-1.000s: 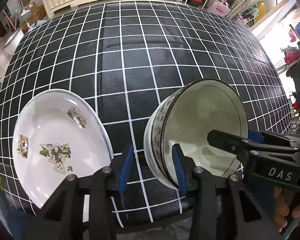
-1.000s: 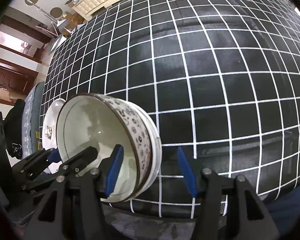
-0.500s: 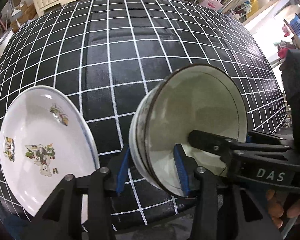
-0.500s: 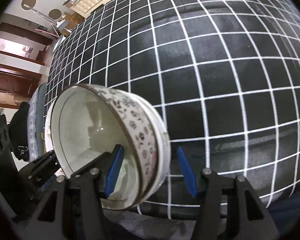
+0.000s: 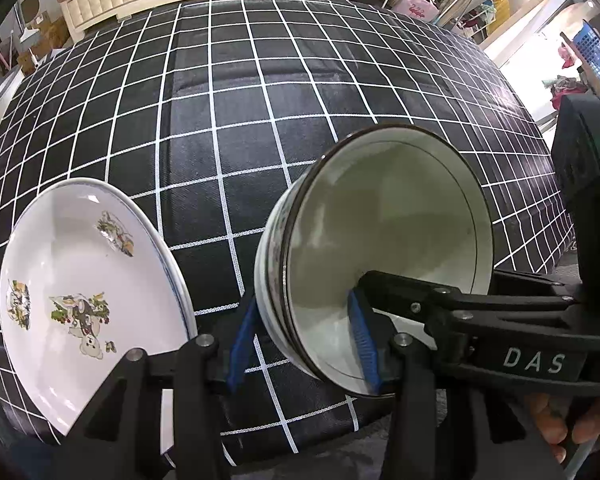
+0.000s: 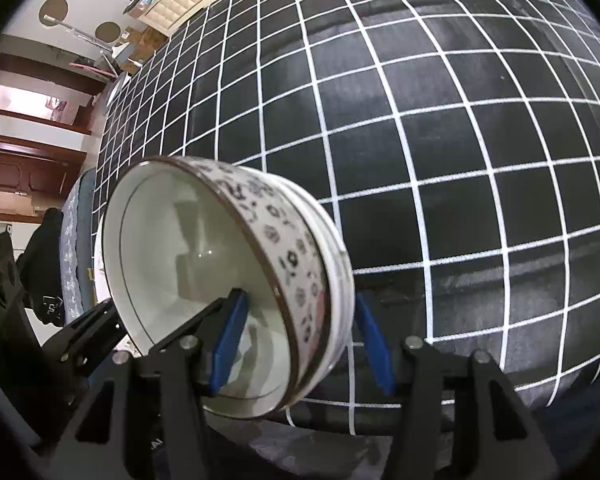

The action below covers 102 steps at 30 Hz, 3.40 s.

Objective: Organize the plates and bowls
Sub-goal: 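Lift the nested bowl stack with the left tool and carry it over the plates, then lower the bowl stack onto the plate stack with the left tool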

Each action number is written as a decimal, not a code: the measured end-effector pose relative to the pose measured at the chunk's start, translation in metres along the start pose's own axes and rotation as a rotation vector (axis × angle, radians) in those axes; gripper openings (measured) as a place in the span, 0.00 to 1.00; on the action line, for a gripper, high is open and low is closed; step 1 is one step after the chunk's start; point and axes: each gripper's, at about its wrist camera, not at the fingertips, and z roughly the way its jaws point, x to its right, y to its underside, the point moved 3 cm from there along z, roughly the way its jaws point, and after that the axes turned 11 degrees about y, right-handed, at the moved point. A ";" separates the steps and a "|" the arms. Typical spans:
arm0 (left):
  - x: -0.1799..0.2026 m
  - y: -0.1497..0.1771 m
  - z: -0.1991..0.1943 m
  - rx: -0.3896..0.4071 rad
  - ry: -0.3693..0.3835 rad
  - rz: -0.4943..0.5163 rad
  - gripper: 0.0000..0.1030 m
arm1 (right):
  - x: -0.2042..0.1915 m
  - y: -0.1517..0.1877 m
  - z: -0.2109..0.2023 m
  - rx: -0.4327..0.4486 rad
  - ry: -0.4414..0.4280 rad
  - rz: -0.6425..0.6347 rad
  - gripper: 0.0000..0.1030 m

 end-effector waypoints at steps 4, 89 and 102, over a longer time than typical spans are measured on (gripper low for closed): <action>-0.006 0.008 -0.010 0.015 -0.009 0.012 0.41 | 0.000 0.001 -0.001 -0.001 -0.002 -0.001 0.58; -0.126 0.054 -0.122 0.157 -0.160 -0.199 0.44 | -0.193 0.000 0.023 -0.022 0.037 -0.283 0.45; -0.123 0.050 -0.119 0.155 -0.192 -0.178 0.44 | -0.180 0.002 0.027 -0.054 -0.011 -0.241 0.45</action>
